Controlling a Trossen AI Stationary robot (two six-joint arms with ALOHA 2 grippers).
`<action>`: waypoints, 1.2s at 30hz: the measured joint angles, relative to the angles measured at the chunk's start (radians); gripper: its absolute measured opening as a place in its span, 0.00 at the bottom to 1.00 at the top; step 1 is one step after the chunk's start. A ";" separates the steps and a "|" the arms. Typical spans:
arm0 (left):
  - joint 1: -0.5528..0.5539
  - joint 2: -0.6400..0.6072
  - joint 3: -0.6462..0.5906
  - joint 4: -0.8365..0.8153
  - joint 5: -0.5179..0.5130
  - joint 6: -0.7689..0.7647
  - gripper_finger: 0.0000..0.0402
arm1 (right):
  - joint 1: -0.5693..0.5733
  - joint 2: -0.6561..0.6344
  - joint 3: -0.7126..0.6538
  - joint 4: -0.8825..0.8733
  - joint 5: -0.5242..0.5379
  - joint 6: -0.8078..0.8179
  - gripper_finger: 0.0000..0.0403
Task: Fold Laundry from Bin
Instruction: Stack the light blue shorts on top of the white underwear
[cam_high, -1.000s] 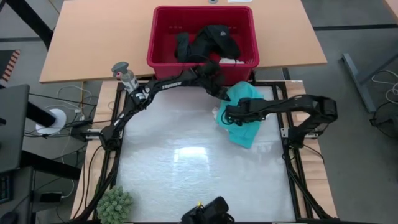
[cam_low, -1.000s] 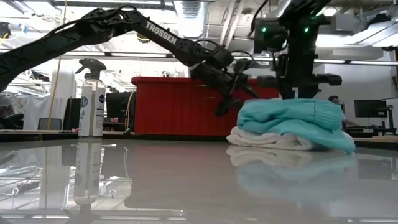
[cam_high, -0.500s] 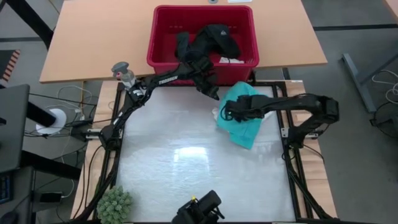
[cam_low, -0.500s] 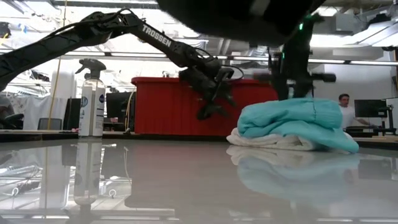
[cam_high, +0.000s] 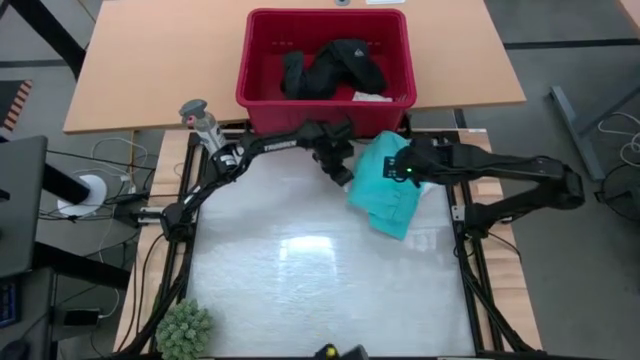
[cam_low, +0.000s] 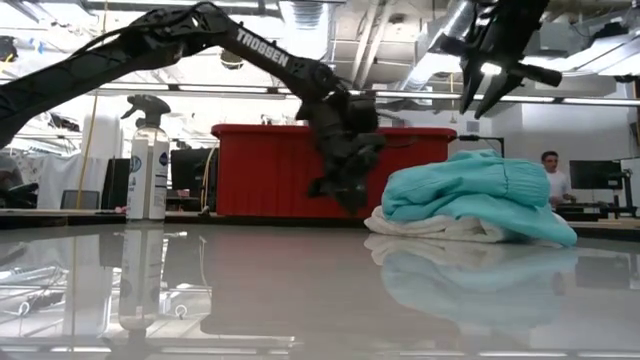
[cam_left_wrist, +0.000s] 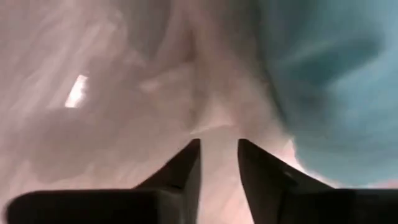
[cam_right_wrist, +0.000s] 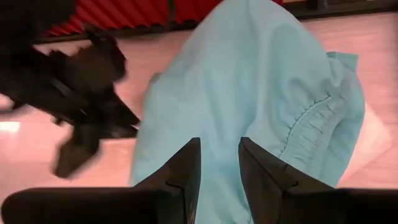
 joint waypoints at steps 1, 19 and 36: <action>-0.015 0.000 0.000 0.008 -0.045 -0.009 0.21 | 0.005 -0.012 0.000 0.000 0.000 0.000 0.33; -0.227 0.052 0.001 0.336 -0.149 -0.295 0.00 | 0.210 -0.109 0.000 0.003 0.001 0.041 0.33; -0.219 -0.128 0.000 0.123 0.130 -0.294 0.00 | 0.309 -0.097 -0.001 -0.126 0.181 0.176 0.29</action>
